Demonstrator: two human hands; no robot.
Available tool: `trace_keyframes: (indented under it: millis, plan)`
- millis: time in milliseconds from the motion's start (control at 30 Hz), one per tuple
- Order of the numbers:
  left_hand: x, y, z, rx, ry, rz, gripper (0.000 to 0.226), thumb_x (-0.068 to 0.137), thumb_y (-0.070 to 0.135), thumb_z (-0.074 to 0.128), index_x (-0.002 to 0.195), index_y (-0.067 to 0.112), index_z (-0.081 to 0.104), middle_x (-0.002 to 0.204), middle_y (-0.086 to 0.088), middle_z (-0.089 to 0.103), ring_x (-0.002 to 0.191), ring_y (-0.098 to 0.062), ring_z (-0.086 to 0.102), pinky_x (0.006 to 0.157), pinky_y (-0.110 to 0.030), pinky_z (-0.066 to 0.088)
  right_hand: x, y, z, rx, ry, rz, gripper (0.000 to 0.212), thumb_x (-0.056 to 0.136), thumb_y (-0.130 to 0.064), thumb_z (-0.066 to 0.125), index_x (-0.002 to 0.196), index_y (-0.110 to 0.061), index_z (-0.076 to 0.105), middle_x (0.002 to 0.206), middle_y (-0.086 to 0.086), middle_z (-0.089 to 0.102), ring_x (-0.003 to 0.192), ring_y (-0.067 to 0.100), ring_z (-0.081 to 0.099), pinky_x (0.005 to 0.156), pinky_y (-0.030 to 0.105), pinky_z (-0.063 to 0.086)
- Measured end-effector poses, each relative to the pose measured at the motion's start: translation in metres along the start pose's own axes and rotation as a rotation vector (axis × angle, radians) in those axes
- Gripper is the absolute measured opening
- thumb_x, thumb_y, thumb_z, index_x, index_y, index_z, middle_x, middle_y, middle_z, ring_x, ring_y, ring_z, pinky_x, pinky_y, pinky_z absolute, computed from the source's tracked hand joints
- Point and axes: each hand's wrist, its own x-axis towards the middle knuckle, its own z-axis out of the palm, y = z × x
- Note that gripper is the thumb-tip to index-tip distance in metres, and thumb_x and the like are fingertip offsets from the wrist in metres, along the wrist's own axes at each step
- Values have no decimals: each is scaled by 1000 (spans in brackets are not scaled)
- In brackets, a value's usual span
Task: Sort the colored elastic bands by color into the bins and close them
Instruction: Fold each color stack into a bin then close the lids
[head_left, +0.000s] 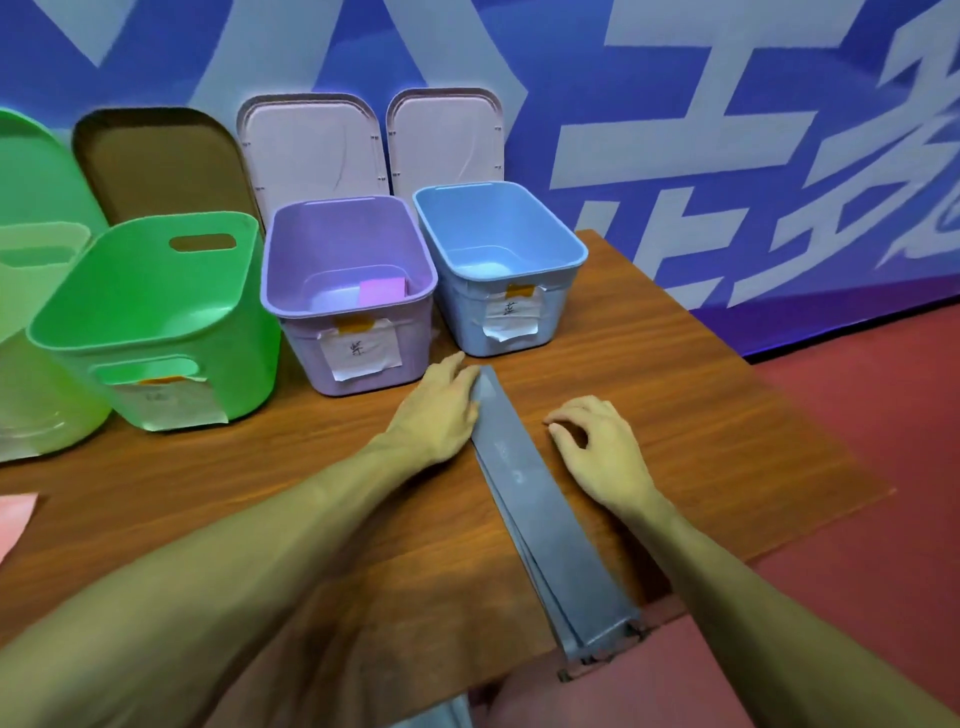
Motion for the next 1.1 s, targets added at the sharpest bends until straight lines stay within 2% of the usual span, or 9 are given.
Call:
trace_keyframes:
  millis: [100,233,367,533,667,833,900,967,1100]
  plan:
    - [12,4,5,110,-70,-90,55,93,27,42,143,9,29,146,-14,32,131,-33,30,107,-40,27,1,4,3,18,37,-13,15,89,-18,59,97,-15,72,102,-2,64,99,16,53,92,26,39]
    - [24,11,-5,4,-82,-192,51,84,25,57,132,13,43,129,-12,45,121,-32,38,98,-42,34,3,7,5,62,64,-17,13,88,-19,60,92,-16,72,98,-4,65,96,14,54,87,15,32]
    - [33,8,-14,-142,-65,-270,46,72,18,68,117,13,60,117,-13,53,114,-32,46,95,-40,44,2,8,5,90,74,-14,13,89,-21,60,91,-16,72,97,-5,65,96,14,54,87,18,36]
    - [23,12,-19,-176,-79,-179,25,82,12,53,106,17,56,111,-12,53,104,-30,51,91,-42,46,3,10,4,142,98,25,15,89,-22,60,88,-14,72,95,-6,67,95,13,56,87,19,39]
    - [10,14,-32,-222,62,-108,27,79,5,53,102,16,59,100,-5,66,92,-26,60,80,-38,51,2,8,2,196,97,62,19,91,-25,57,88,-15,73,95,-7,67,95,9,57,86,20,40]
    - [-20,39,-48,-438,144,-41,23,84,10,64,106,17,63,96,2,65,69,-10,62,51,-10,48,0,8,-7,401,158,173,27,95,-30,51,82,-22,74,88,-10,72,90,7,64,82,20,44]
    - [-38,49,-52,-494,126,1,21,83,11,66,102,21,65,95,5,66,72,-6,63,55,-10,48,-2,8,-11,504,162,238,30,95,-33,48,81,-24,74,86,-8,73,87,9,66,85,27,48]
    - [-56,57,-52,-463,121,58,24,81,12,69,101,24,66,98,7,67,85,-6,62,67,-12,48,-4,2,-15,566,143,290,33,94,-36,48,80,-24,74,87,-6,73,85,11,66,87,32,50]
    - [-82,72,-46,-402,143,151,26,78,11,71,100,24,68,98,4,65,89,-9,57,74,-15,42,-15,-17,-21,589,67,336,28,94,-33,52,87,-17,74,81,-8,69,80,6,61,80,23,46]
